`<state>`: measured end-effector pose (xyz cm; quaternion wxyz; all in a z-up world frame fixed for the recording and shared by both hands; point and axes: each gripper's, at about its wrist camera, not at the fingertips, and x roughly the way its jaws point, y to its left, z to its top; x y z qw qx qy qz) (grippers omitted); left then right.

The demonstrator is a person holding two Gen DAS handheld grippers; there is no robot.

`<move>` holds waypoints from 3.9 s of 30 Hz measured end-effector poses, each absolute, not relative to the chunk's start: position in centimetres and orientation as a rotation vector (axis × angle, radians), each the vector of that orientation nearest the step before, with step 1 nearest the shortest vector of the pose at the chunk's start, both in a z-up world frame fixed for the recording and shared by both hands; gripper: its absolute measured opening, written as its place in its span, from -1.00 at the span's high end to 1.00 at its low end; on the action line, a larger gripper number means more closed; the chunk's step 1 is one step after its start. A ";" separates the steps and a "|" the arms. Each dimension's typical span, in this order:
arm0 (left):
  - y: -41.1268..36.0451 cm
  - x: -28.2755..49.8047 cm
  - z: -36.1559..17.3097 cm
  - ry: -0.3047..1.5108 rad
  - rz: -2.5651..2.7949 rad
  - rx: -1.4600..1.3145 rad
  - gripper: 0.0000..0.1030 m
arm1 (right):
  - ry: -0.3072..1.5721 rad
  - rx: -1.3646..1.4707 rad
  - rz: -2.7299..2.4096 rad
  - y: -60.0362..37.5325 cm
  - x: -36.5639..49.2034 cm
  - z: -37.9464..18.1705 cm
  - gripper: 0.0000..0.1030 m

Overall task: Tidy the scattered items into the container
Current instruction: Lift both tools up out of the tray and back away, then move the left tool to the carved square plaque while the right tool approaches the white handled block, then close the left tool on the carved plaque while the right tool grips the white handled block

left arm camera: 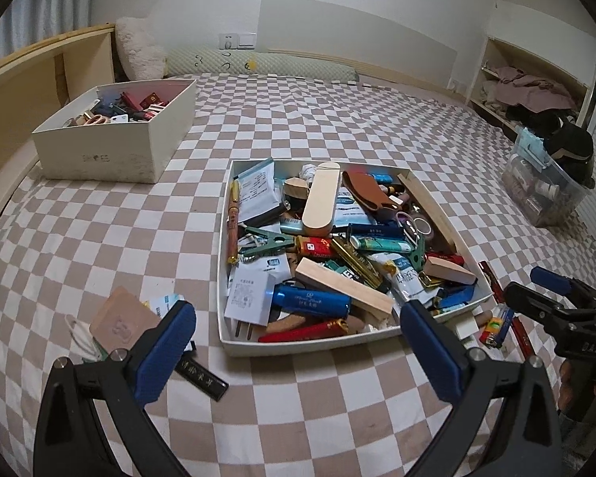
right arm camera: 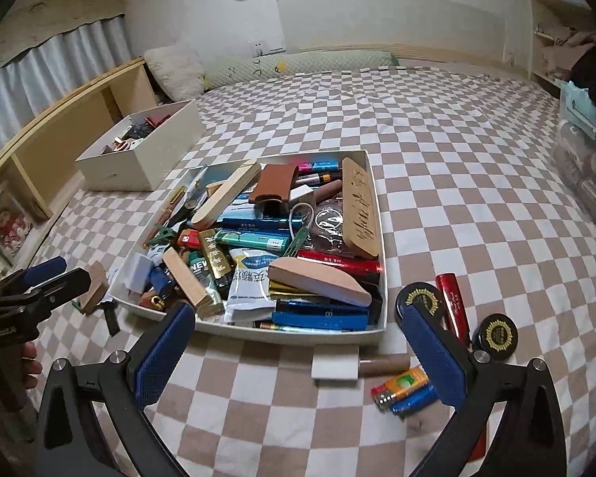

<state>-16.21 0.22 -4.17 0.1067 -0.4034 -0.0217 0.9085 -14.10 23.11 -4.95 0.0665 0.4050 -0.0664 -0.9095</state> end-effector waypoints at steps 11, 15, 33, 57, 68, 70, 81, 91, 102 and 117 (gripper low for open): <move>-0.2 -13.0 -2.4 -0.061 2.705 -1.117 -1.00 | -0.198 1.184 -2.763 23.2 -11.4 -3.5 -1.00; -0.3 -11.9 -1.7 -0.060 2.716 -1.096 -1.00 | -0.193 1.166 -2.766 23.2 -10.5 -2.9 -1.00; -1.1 -7.9 0.1 -0.056 2.759 -1.053 -1.00 | -0.174 1.107 -2.806 23.8 -6.4 -1.0 -1.00; -4.9 -3.8 -0.9 -0.047 2.821 -1.043 -1.00 | -0.197 1.097 -2.851 25.1 -2.2 -2.3 -1.00; -8.9 -4.0 -2.8 -0.091 2.819 -1.050 -1.00 | -0.219 1.116 -2.815 24.6 -1.7 -4.8 -1.00; -9.5 -4.7 -3.3 -0.071 2.800 -1.067 -1.00 | -0.223 1.124 -2.811 24.6 -1.7 -5.3 -1.00; -11.1 -9.7 -7.2 0.012 2.640 -1.157 -1.00 | -0.290 1.121 -2.833 25.0 -1.8 -8.5 -1.00; -11.2 -14.2 -9.1 0.164 2.499 -1.190 -1.00 | -0.302 1.228 -2.753 24.5 -2.8 -11.0 -1.00; -11.5 -20.1 -12.7 0.330 2.369 -1.324 -1.00 | -0.382 1.276 -2.672 25.0 -3.7 -11.9 -1.00; -13.6 -24.1 -14.5 0.346 2.316 -1.373 -1.00 | -0.472 1.303 -2.691 27.6 -5.2 -12.2 -1.00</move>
